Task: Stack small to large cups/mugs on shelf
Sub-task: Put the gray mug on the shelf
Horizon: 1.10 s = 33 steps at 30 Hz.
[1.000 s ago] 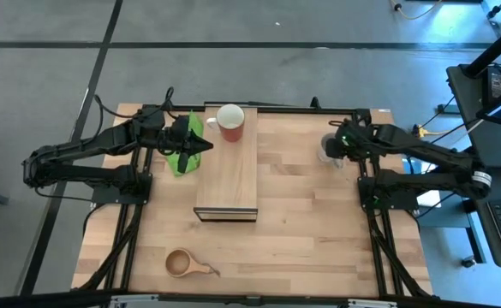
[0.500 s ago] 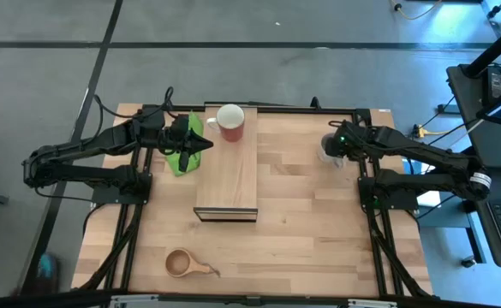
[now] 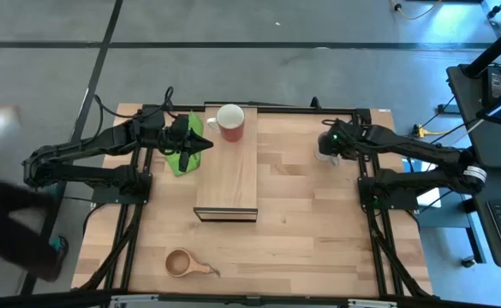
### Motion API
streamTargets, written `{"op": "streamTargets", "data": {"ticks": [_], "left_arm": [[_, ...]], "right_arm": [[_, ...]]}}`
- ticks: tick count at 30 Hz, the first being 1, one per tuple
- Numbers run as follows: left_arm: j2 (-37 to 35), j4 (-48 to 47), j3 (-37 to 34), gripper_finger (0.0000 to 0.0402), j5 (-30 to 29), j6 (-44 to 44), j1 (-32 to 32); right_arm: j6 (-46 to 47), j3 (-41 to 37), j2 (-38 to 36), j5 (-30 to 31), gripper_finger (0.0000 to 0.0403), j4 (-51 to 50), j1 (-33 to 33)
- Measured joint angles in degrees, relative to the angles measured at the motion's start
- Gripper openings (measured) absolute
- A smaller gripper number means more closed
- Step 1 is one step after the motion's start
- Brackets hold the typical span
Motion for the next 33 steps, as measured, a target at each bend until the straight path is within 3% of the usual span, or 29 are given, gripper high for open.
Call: {"op": "streamTargets", "data": {"ticks": [10,33], "left_arm": [[0.0,-0.2,0.0,0.0014,0.0,-0.2,0.0],[0.0,-0.4,0.0,0.0014,0.0,-0.2,0.0]], "right_arm": [[0.2,0.0,1.6,-5.4,0.0155,8.6,1.2],[1.8,0.0,1.7,-9.0,0.0155,18.7,9.7]]}}
